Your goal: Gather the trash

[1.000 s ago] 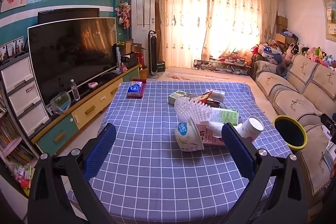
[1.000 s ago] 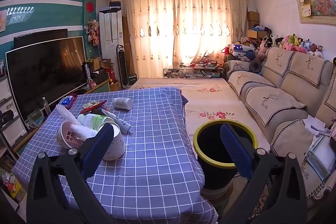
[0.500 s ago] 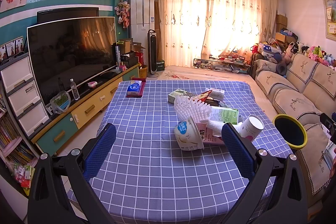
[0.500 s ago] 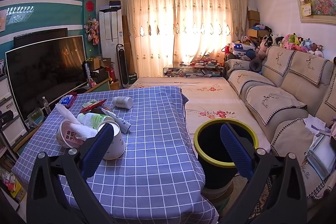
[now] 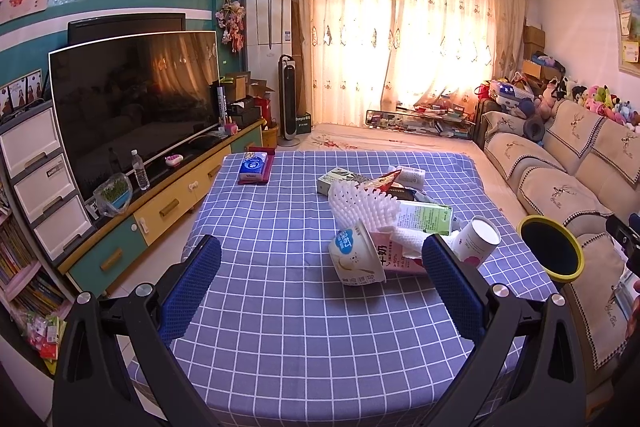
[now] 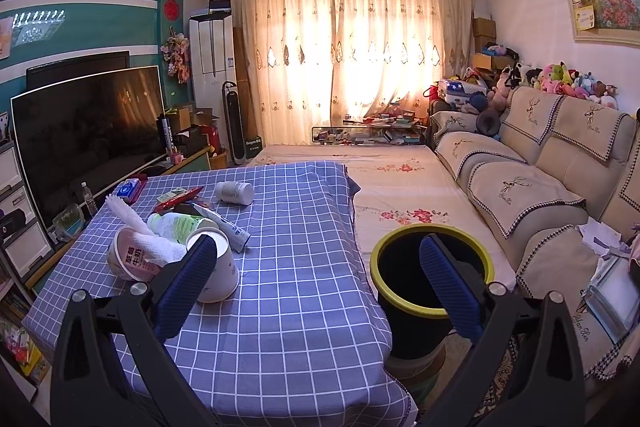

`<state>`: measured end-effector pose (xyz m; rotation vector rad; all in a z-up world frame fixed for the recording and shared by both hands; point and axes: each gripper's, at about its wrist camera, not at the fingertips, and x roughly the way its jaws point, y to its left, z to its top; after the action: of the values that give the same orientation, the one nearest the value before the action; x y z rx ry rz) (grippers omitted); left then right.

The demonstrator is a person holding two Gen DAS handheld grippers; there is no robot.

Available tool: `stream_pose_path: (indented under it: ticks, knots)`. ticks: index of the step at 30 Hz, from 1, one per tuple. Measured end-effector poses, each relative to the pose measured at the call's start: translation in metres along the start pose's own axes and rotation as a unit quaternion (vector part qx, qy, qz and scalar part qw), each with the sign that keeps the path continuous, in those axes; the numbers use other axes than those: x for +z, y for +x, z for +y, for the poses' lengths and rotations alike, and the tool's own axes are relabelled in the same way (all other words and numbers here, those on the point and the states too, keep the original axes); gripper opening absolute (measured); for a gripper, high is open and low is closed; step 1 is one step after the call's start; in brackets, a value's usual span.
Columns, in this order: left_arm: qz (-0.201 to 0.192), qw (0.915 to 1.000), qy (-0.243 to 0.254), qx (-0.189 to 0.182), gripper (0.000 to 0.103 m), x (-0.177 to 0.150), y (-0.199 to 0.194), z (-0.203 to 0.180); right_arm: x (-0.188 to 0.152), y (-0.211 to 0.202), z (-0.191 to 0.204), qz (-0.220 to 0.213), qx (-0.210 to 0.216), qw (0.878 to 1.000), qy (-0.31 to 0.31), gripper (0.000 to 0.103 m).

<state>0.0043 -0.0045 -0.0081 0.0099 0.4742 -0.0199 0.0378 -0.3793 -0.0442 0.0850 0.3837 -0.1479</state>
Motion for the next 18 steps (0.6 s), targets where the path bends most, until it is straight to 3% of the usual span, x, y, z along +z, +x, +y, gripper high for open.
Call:
stream_pose_path:
  ticks: [18]
  knots:
    - [0.007,0.9999,0.002,-0.008,0.099,0.0015,0.0028,-0.0025,-0.0045,0.0071,0.0020,0.007,0.001,1.000,-0.002,0.097]
